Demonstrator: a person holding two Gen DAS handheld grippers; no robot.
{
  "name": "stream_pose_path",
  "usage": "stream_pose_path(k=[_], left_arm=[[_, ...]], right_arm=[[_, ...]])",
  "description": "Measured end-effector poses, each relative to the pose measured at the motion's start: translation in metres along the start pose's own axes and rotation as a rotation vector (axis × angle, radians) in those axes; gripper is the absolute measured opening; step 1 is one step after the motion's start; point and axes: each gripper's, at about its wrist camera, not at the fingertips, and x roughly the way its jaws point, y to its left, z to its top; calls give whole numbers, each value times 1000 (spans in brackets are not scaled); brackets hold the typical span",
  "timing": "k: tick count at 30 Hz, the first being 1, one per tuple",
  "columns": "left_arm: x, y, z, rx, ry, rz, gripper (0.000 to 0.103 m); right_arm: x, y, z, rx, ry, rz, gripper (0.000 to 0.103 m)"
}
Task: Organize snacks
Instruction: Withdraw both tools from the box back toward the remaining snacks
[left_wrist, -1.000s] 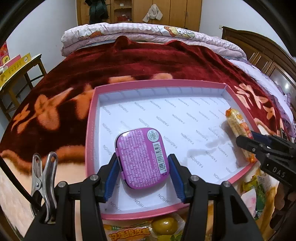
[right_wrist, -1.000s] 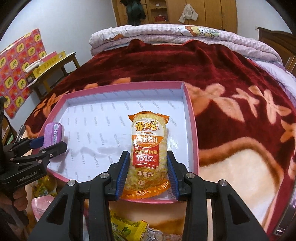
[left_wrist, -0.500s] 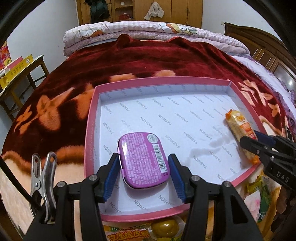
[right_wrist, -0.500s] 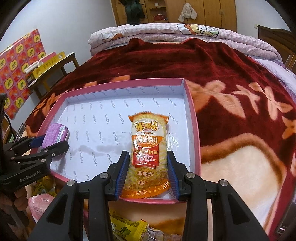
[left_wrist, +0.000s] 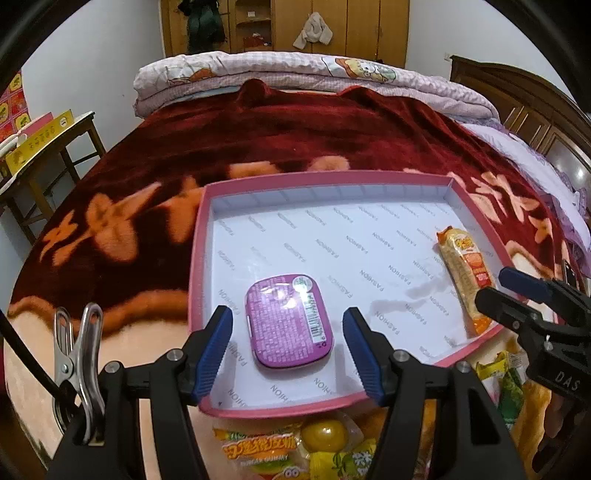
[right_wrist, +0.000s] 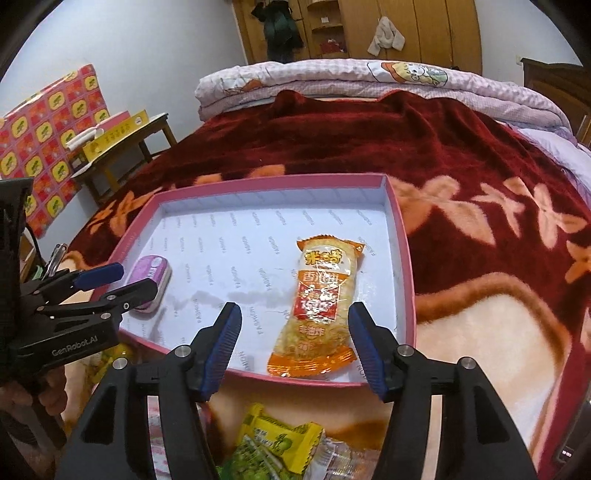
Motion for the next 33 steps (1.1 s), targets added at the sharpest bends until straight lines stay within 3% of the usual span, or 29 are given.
stream_pose_path(k=[33], left_arm=[[-73, 4, -38, -15, -35, 3, 66]], right_arm=[[-57, 30, -38, 14, -35, 65, 62]])
